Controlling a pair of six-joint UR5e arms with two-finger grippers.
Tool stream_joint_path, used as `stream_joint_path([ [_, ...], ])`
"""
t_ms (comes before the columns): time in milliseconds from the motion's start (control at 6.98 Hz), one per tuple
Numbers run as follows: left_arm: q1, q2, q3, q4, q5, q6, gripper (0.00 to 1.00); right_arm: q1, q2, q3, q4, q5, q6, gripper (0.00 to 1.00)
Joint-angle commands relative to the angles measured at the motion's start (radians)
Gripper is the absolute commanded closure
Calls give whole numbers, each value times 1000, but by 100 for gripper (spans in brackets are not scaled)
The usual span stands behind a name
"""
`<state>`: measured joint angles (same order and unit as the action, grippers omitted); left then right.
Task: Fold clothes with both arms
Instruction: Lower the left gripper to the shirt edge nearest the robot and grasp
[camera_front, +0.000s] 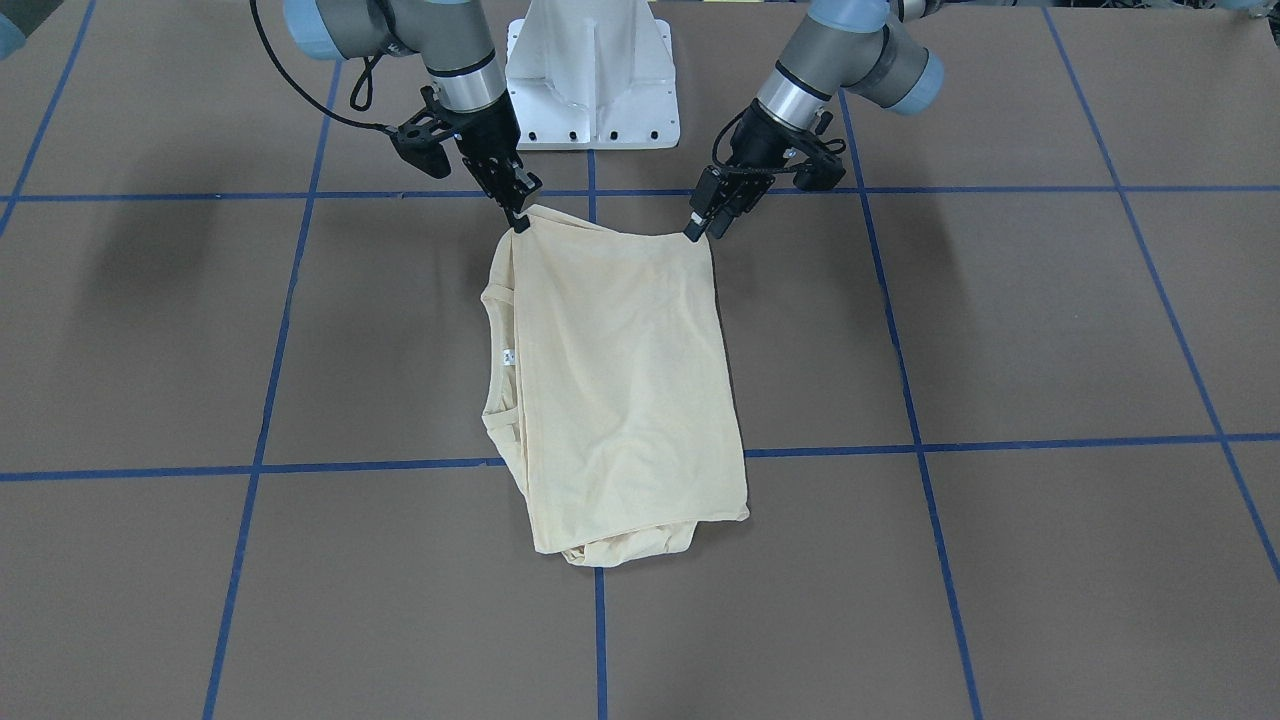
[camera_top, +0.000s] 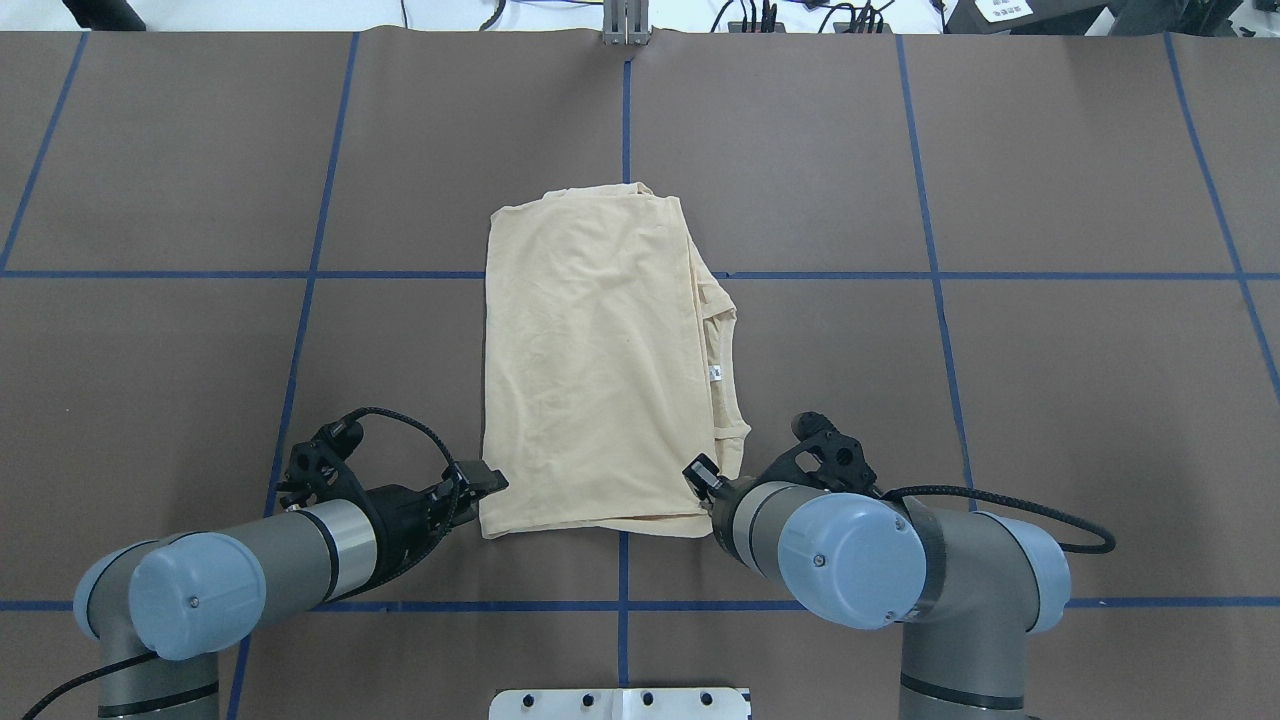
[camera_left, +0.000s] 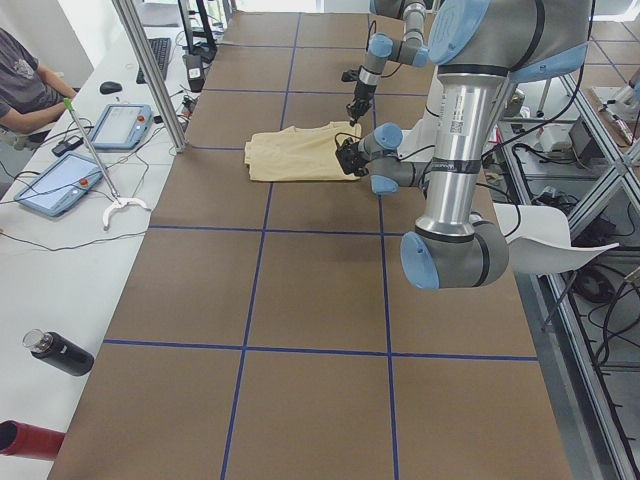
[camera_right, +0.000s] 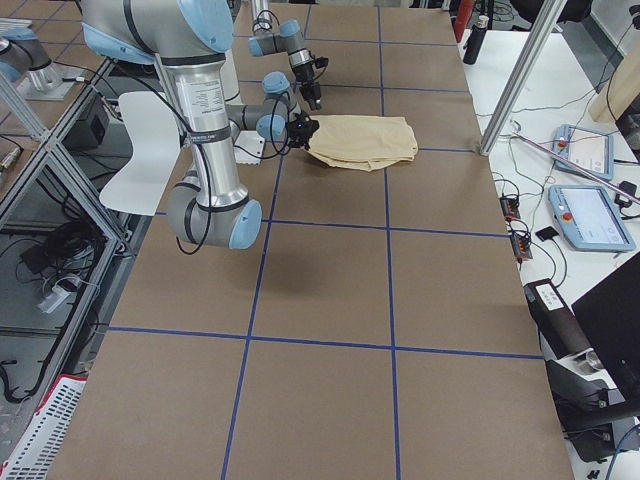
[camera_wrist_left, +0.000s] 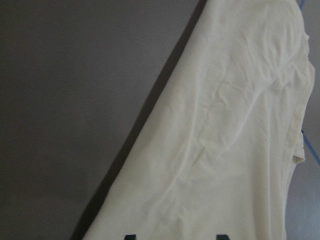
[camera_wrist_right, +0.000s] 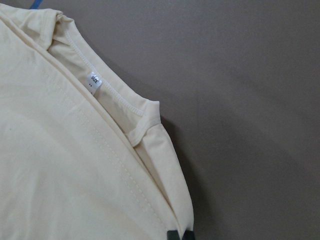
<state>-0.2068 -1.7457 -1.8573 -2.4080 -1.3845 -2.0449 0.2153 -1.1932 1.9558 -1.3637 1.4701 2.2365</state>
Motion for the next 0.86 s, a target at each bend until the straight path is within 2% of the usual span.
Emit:
stream_joint_path([
  [0, 21, -2, 6, 38, 13, -6, 38, -2, -6, 0, 0, -1, 0, 100],
  [287, 35, -2, 3, 38, 13, -8, 40, -2, -5, 0, 0, 2, 0, 100],
  [716, 50, 0, 6, 38, 12, -9, 48, -4, -3, 2, 0, 3, 0, 100],
])
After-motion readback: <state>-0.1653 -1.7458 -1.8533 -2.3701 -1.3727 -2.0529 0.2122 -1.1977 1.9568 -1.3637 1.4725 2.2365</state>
